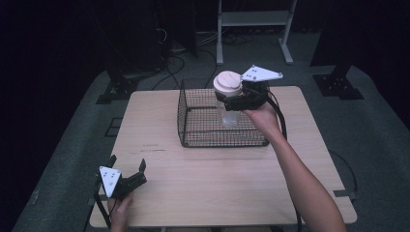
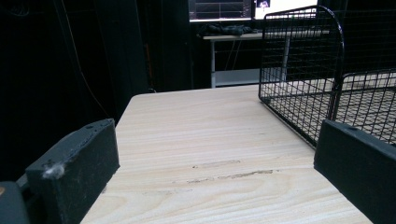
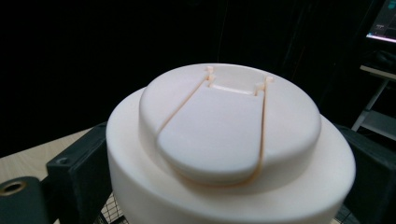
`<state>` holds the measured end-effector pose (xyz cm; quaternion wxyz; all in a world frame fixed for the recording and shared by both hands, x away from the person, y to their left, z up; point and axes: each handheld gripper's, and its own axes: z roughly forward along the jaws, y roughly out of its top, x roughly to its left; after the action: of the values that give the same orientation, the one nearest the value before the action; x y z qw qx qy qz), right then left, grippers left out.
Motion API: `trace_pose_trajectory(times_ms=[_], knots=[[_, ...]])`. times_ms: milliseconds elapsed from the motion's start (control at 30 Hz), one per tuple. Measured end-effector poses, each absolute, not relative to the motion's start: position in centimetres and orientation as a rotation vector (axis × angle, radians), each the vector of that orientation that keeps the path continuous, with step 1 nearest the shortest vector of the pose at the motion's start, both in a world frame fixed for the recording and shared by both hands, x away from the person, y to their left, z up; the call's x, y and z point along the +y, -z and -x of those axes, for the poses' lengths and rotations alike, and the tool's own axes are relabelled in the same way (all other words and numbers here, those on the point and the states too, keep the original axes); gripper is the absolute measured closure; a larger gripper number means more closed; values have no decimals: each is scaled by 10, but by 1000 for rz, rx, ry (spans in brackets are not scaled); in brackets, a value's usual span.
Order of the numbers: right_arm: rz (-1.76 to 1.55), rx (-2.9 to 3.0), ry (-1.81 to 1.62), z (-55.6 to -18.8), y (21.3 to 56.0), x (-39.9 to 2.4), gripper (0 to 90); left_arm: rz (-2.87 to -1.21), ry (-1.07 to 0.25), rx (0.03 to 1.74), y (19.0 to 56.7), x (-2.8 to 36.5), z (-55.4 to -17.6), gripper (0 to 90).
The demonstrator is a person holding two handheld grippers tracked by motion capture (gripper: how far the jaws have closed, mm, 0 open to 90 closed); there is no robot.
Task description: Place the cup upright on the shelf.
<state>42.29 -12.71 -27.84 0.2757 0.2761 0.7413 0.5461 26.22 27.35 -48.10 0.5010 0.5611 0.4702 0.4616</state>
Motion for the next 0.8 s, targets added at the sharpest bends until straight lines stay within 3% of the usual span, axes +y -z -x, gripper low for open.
trace_pose_trajectory(times_ms=[800], knots=[[-809,2031,-1375,-475,317,-113,45,-1356,-1111,1134,481,274,-262,0]])
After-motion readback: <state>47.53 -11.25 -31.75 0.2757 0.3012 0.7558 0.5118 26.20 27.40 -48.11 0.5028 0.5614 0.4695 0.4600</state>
